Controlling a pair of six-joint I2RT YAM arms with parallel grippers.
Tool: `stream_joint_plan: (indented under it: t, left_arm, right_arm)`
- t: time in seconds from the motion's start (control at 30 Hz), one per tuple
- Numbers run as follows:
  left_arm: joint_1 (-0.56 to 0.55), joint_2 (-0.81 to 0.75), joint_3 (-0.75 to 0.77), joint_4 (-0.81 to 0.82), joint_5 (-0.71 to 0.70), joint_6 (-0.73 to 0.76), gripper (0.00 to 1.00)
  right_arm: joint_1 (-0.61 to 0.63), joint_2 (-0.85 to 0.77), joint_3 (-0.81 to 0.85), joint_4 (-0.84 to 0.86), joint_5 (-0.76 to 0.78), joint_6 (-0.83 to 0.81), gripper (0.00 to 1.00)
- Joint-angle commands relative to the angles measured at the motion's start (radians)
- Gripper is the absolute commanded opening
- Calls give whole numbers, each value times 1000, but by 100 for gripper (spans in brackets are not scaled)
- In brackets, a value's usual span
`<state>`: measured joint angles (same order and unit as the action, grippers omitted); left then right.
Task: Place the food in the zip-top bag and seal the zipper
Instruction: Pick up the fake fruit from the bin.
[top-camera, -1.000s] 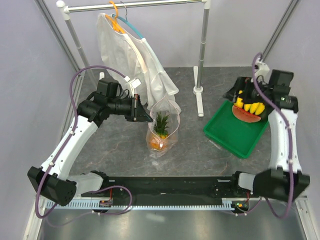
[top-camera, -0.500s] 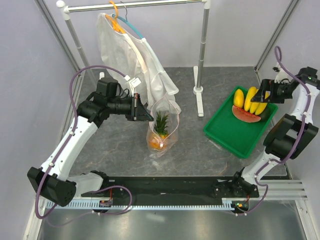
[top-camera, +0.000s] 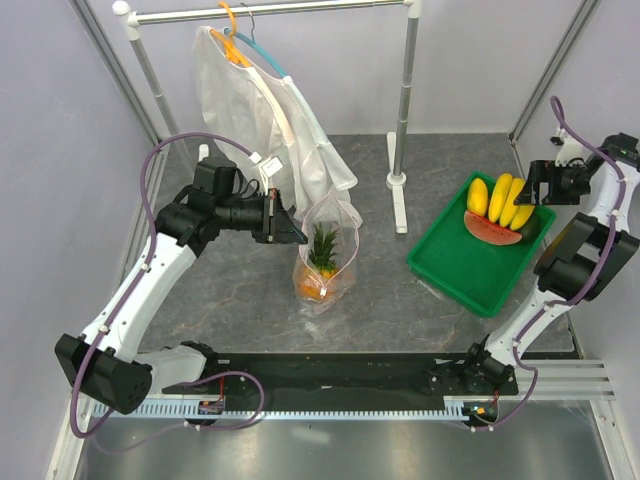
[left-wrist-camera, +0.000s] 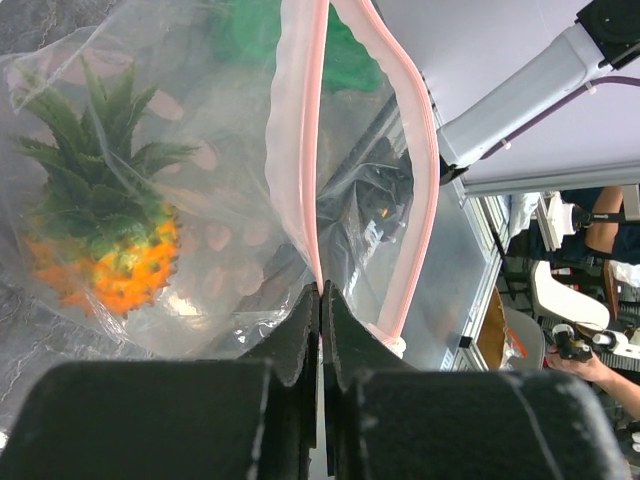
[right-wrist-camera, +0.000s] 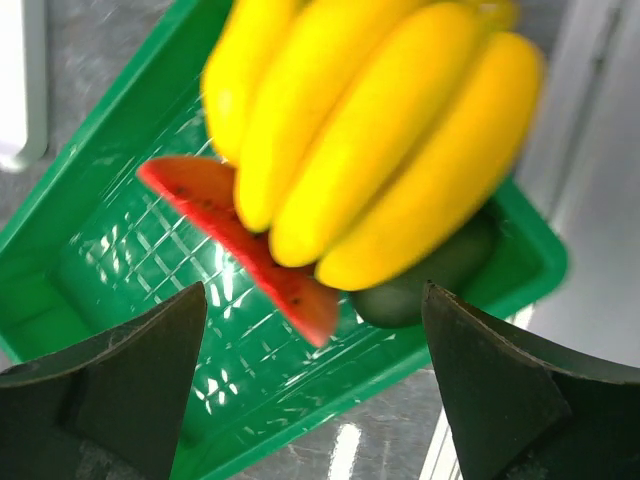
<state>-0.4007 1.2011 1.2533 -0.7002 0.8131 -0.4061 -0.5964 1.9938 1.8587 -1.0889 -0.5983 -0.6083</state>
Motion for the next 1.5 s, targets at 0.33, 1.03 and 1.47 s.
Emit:
stream_joint_plan:
  t: [0.33,1.03,1.47]
  left_arm:
    - [-3,-35,-3,51,26,-28,2]
    - [-3,-32,-2,54,26,-27,2]
    - [-3,-28,-8,54,27,-27,2]
  right_arm:
    - [-32,117,60,178,-21,203,98]
    - [14,129,-137,328,-212,271,93]
    - [-5,100,-227,416,-320,331,68]
